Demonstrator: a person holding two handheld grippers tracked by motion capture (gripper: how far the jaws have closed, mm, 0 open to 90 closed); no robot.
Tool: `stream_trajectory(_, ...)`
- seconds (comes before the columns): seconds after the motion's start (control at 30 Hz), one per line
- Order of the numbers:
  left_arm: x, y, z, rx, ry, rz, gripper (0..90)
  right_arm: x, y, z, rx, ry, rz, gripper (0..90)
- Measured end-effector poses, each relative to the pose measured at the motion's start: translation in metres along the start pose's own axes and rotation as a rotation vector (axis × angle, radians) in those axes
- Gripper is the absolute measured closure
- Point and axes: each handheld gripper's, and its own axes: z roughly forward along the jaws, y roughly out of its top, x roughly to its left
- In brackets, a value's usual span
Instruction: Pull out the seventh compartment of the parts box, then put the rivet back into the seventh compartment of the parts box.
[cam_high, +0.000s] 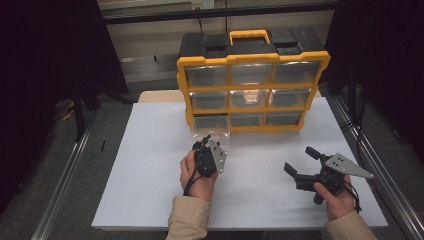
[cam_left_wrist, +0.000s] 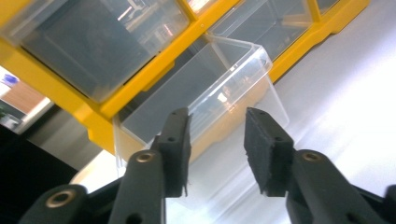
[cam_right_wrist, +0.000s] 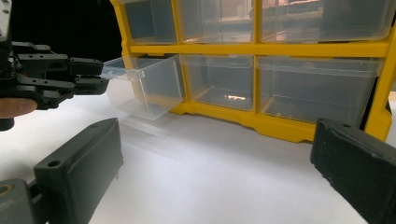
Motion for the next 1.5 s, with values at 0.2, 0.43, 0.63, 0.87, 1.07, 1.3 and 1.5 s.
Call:
stream_trajectory(0.2,0.005,-0.007,-0.003,-0.027,-0.055,-0.087,51.7,0.0,0.0,0.001,-0.001,0.002,-0.002,1.9)
stream_trajectory(0.43,0.009,-0.014,-0.003,-0.046,-0.137,-0.192,42.5,0.0,0.0,0.0,0.002,0.006,-0.006,1.9)
stream_trajectory(0.63,0.011,-0.018,-0.002,-0.064,-0.194,-0.28,32.1,0.001,0.0,0.0,-0.001,-0.005,0.0,1.9)
stream_trajectory(0.87,0.012,-0.026,0.001,-0.079,-0.281,-0.349,23.1,0.001,0.0,0.001,0.008,0.0,-0.013,1.9)
stream_trajectory(1.07,0.012,-0.031,0.001,-0.076,-0.323,-0.427,17.3,0.0,0.0,0.001,0.012,0.0,-0.023,1.9)
stream_trajectory(1.3,0.015,-0.036,0.002,-0.078,-0.381,-0.467,11.1,0.0,0.0,0.001,0.015,0.0,-0.031,1.9)
stream_trajectory(1.5,0.013,-0.041,0.004,-0.053,-0.395,-0.477,9.8,0.0,0.0,0.002,0.02,-0.003,-0.027,1.9)
